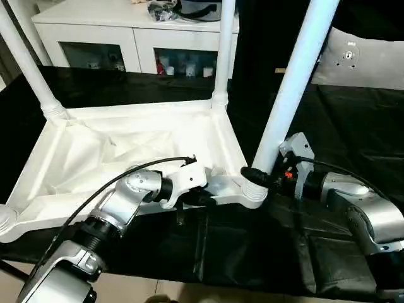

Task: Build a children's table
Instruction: Insert table leg to table base

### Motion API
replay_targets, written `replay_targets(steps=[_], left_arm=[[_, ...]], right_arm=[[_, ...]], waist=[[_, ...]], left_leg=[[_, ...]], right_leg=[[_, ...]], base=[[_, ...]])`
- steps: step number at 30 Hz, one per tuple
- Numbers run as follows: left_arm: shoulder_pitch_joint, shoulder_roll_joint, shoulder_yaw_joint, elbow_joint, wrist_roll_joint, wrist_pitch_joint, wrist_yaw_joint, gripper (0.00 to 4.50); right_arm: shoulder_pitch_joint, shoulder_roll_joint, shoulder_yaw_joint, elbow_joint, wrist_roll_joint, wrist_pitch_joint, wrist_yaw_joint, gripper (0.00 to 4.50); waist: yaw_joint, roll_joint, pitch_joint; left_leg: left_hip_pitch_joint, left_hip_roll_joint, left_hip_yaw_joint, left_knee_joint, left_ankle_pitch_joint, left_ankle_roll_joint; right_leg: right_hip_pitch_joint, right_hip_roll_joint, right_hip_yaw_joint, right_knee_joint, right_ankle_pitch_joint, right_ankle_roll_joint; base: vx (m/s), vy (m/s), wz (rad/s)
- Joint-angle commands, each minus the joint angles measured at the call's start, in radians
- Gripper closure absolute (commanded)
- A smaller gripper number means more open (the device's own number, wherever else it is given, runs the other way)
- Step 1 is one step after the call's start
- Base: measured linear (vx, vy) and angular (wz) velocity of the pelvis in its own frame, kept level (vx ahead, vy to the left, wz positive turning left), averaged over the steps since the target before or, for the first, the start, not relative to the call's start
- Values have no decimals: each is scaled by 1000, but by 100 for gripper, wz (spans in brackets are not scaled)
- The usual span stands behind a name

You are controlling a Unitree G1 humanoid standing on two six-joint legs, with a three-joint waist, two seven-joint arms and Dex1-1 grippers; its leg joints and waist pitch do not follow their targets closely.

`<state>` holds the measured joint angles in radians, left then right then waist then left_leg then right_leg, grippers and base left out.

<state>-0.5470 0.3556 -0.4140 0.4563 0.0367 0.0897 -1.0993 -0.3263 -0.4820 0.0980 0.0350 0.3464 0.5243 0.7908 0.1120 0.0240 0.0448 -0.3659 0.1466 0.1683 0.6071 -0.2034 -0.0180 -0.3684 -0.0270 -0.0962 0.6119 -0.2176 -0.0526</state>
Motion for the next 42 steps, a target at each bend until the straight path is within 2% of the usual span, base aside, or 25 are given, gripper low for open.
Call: replay_targets(steps=[1,7,9,10,14,16,18,20,21,25,31,35,39,42], left_arm=[[8,21,-1,9,11,-19,-12,450],[5,12,11,25,8,-58,4,450],[2,-2,22,34,-13,-30,-3,450],[0,-7,24,36,-20,-17,-8,406],[-7,-12,19,51,-8,-25,4,389],[-18,-17,12,81,24,-43,47,360],[-25,-21,13,99,29,-57,47,349],[-28,-20,11,109,35,-60,49,349],[-30,-21,11,114,37,-53,50,376],[-32,-23,13,130,33,-31,43,395],[-35,-11,-21,147,71,-76,35,446],[-31,-2,-34,114,57,-83,-27,450],[-42,-6,-24,85,17,-71,-72,450],[-45,-3,-25,70,1,-57,-108,450]], right_arm=[[1,-1,8,30,-23,-2,-4,261],[16,-1,19,42,-24,-1,11,261],[18,1,20,44,-21,0,13,261],[19,2,20,45,-21,-1,14,261],[22,4,18,47,-21,-2,15,261],[27,6,16,40,-20,1,13,261],[29,6,16,38,-19,1,12,261],[30,7,16,38,-20,1,11,261],[31,7,16,37,-19,1,12,261],[32,7,18,34,-20,2,14,261],[26,4,22,40,-25,6,15,261],[3,-14,49,65,-35,19,56,261],[-16,-28,70,108,-33,33,115,261],[-26,-15,45,163,-7,35,139,261]], waist=[[8,-12,-59],[8,-13,-58],[8,-12,-57],[8,-13,-57],[9,-11,-57],[10,-10,-57],[11,-9,-55],[12,-10,-54],[12,-10,-55],[13,-10,-55],[13,-10,-53],[12,-9,-53],[14,-11,-58],[16,-10,-58]], left_leg=[[7,101,-40,-64,-74,72],[6,102,-41,-66,-76,72],[7,102,-41,-65,-77,72],[8,103,-41,-66,-80,71],[7,102,-41,-66,-85,71],[9,104,-42,-68,-93,70],[10,103,-42,-68,-109,65],[12,102,-41,-69,-119,59],[11,104,-42,-70,-119,56],[11,106,-43,-71,-117,55],[12,105,-43,-72,-133,51],[13,106,-43,-73,-140,47],[9,106,-42,-70,-108,58],[6,104,-41,-67,-97,69]], right_leg=[[47,-157,79,-83,-165,-123],[48,-157,79,-82,-165,-122],[47,-157,80,-84,-173,-120],[47,-156,79,-84,-181,-118],[47,-157,80,-87,-194,-114],[45,-156,79,-88,-196,-111],[45,-157,80,-92,-219,-110],[45,-158,80,-96,-250,-103],[45,-157,80,-94,-250,-102],[45,-159,82,-91,-232,-111],[43,-161,82,-96,-257,-109],[44,-159,81,-96,-263,-109],[47,-159,82,-87,-190,-128],[48,-161,80,-87,-176,-135]], base=[[0,0,0],[0,0,0],[0,0,0],[0,0,0],[0,0,0],[0,0,0],[0,0,0],[0,0,0],[0,0,0],[0,0,0],[0,0,0],[0,0,0],[0,0,0],[0,0,0]])
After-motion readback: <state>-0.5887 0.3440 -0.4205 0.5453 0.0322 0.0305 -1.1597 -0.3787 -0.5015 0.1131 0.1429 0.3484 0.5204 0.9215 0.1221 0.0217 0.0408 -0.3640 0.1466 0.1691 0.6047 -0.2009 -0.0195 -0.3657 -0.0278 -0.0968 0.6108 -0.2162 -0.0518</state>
